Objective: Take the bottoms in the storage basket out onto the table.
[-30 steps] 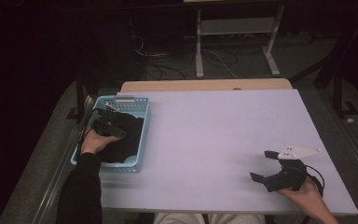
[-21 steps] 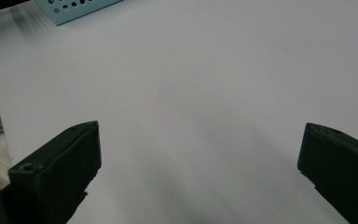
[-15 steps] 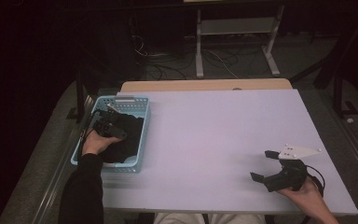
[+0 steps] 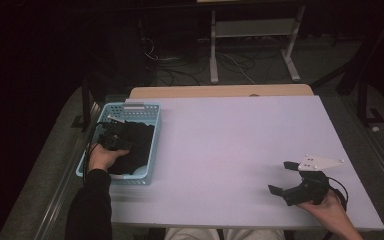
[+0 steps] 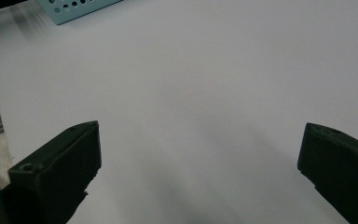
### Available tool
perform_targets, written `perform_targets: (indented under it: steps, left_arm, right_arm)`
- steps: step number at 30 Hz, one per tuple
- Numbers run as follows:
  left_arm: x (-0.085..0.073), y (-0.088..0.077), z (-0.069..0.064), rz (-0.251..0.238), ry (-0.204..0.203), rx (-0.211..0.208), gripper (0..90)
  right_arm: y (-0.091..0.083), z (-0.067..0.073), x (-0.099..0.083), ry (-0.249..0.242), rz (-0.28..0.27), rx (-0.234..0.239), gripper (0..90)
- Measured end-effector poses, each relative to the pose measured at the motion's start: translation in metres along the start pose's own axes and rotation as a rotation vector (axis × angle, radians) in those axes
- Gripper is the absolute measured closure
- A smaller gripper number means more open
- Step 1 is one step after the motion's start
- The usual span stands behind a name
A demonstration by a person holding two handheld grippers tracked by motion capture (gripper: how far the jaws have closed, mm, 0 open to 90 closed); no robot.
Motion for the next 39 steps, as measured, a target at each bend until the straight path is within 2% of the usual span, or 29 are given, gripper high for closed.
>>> perform_targets:
  steps: [1,7,13,18,21,24,28,31,39]
  left_arm:
    - [0.000,0.000,-0.001,0.004,-0.001,-0.003,58.9]
    - [0.000,-0.001,-0.003,0.013,-0.044,-0.009,71.7]
    - [0.003,-0.003,-0.003,0.022,-0.092,-0.028,75.6]
    - [0.004,-0.011,-0.001,0.020,-0.133,-0.087,77.3]
    - [0.003,-0.019,-0.001,0.019,-0.161,-0.136,77.6]
    - [0.006,-0.028,-0.004,0.027,-0.157,-0.134,77.9]
    - [0.012,-0.044,-0.009,0.021,-0.166,-0.169,78.2]
    - [0.017,-0.055,-0.013,0.022,-0.148,-0.169,78.2]
    - [0.030,-0.086,-0.018,-0.002,-0.155,-0.168,78.4]
  right_arm:
    - [0.000,0.000,0.000,0.000,0.000,0.000,0.0]
    - [0.000,0.000,0.000,0.000,-0.001,-0.001,0.0]
    - [0.000,0.000,0.000,0.001,0.000,-0.001,0.0]
    - [-0.001,-0.002,0.000,0.004,-0.004,-0.003,0.0]
    - [-0.001,-0.002,-0.001,0.004,-0.003,-0.004,0.0]
    - [0.000,-0.001,-0.001,0.004,0.000,-0.002,0.0]
    - [0.000,-0.002,0.000,0.005,-0.002,-0.004,0.0]
    - [-0.001,-0.002,0.000,0.006,-0.007,-0.006,0.0]
    - [-0.001,-0.002,0.000,0.009,-0.008,-0.007,0.0]
Point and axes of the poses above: each handheld gripper's, and its own axes: y roughly forward along the jaws, x roughly out of its top, z roughly to its left, the point moved 5 cm from there along y, roughly forward along the jaws, and after that the axes turned 14 degrees about -y, right-handed, at the moved point
